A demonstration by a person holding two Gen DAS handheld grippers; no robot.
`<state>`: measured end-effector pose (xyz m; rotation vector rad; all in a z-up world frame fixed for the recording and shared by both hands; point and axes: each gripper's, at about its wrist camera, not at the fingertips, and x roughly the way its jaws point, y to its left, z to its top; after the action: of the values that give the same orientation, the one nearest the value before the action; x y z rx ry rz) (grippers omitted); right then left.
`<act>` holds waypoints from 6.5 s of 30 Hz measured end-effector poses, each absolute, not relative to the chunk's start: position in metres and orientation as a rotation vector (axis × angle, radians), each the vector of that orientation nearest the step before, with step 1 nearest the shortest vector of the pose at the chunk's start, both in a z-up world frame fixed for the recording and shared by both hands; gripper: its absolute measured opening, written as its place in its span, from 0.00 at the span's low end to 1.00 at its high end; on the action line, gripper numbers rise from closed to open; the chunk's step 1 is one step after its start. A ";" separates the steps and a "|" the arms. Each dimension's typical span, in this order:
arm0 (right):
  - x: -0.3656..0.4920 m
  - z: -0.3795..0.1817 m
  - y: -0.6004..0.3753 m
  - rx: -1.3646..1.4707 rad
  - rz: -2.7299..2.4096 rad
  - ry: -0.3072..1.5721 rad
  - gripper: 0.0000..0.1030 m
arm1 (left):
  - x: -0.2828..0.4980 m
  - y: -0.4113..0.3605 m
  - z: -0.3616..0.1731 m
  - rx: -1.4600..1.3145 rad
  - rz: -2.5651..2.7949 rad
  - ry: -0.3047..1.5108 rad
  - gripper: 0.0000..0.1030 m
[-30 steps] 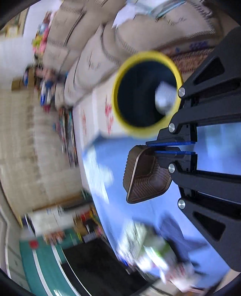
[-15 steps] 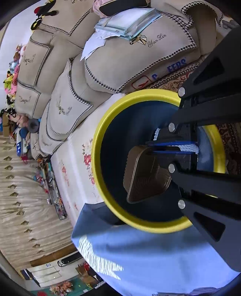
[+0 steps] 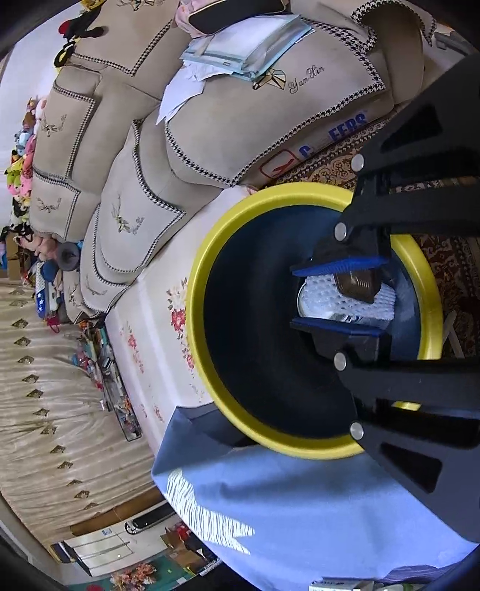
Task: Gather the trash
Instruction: 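Carry the brown tin over the bin and open the right gripper, then grasp the white lotion bottle with the left gripper, then carry the white bottle over the bin and open the left gripper, then reach the right gripper to the white printed box and grasp it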
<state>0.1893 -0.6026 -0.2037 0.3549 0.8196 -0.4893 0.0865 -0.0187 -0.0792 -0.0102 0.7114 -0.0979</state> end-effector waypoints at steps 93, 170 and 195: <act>0.074 -0.195 -0.673 0.565 -0.542 0.666 0.44 | 0.243 -0.525 -0.142 0.343 -0.804 0.841 0.46; 0.246 -0.113 -0.207 -0.157 0.285 0.668 0.59 | 0.277 0.056 -0.052 -0.100 0.035 0.448 0.95; 0.274 -0.121 -0.275 -0.102 0.212 0.691 0.55 | 0.277 0.040 -0.059 -0.097 0.011 0.471 0.95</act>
<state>0.2736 -0.2748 -0.1211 -0.1017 0.6907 0.2125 0.2772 0.0396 -0.0589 -0.0966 0.4711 0.0115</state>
